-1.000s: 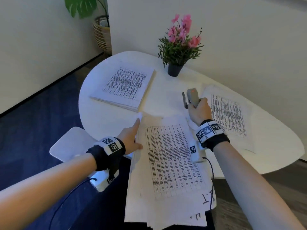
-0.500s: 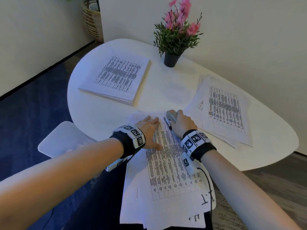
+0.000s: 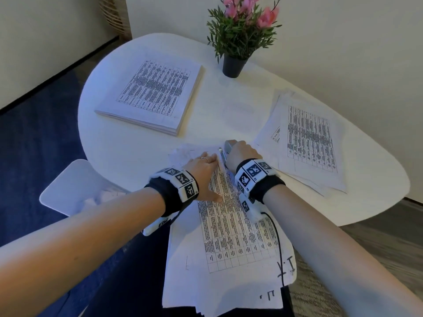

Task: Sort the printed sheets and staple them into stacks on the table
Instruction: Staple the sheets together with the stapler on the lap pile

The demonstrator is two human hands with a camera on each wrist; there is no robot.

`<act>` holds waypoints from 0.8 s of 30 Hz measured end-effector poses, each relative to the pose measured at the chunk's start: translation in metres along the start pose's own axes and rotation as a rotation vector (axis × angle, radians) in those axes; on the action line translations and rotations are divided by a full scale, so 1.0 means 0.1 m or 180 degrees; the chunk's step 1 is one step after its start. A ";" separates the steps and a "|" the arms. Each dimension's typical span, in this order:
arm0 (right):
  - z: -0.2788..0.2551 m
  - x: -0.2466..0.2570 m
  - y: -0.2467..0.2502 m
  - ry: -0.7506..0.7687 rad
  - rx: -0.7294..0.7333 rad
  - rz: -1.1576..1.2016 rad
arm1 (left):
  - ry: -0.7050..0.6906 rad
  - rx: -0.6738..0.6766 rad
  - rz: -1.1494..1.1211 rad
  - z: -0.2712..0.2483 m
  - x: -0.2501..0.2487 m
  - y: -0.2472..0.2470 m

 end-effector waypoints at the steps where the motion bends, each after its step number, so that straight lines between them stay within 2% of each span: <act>1: 0.01 0.01 0.01 0.0030 -0.0031 -0.0028 | -0.0003 -0.0002 -0.0002 0.00 0.00 0.00; 6: 0.11 0.03 0.06 0.0430 -0.0250 -0.0491 | -0.0036 0.0016 -0.0023 0.00 -0.01 0.01; 11: 0.12 0.04 0.01 0.0065 -0.0139 -0.0259 | -0.0035 0.0023 -0.0065 0.01 0.00 0.00; 15: 0.21 0.13 0.06 0.0495 -0.0324 -0.0746 | -0.0037 0.0025 -0.0088 0.01 0.01 -0.02; 17: 0.25 0.14 0.07 0.0558 -0.0336 -0.0812 | -0.0047 0.0037 -0.0117 0.01 0.01 -0.02; 24: 0.27 0.20 0.04 0.0001 -0.0318 -0.0014 | -0.0058 0.0048 -0.0153 0.01 0.02 -0.04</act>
Point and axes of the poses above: each hand's wrist, its own z-axis towards the middle knuckle, its own y-axis out of the back of the hand, x = y × z, the point moved 5 cm from there along z, towards the middle knuckle, and after that the axes turned 4 degrees about z, right-handed, at the moved point
